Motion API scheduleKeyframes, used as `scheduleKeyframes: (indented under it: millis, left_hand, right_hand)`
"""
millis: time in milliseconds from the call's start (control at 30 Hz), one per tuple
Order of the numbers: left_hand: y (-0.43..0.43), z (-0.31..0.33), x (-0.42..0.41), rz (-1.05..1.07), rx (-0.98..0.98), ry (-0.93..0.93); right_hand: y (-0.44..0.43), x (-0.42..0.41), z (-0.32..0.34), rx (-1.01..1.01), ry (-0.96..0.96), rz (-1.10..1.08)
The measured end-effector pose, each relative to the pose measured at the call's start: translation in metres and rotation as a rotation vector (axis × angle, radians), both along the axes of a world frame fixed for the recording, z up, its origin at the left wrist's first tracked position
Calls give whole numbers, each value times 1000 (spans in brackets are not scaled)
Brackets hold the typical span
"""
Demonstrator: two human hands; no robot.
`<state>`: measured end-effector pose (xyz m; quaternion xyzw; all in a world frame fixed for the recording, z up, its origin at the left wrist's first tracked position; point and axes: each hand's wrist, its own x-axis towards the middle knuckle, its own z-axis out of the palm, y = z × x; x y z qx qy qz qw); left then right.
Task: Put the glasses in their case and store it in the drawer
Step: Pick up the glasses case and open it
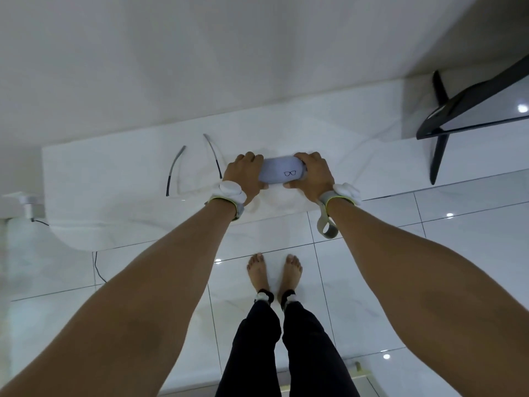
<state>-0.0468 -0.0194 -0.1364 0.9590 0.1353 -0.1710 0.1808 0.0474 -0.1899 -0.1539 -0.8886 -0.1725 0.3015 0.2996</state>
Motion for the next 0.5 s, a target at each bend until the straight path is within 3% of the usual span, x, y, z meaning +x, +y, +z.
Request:
scheduleKeyframes:
  millis: [500]
  left_hand:
    - [18, 22, 15, -48, -91, 204]
  right_hand:
    - [-2, -1, -10, 40, 46, -50]
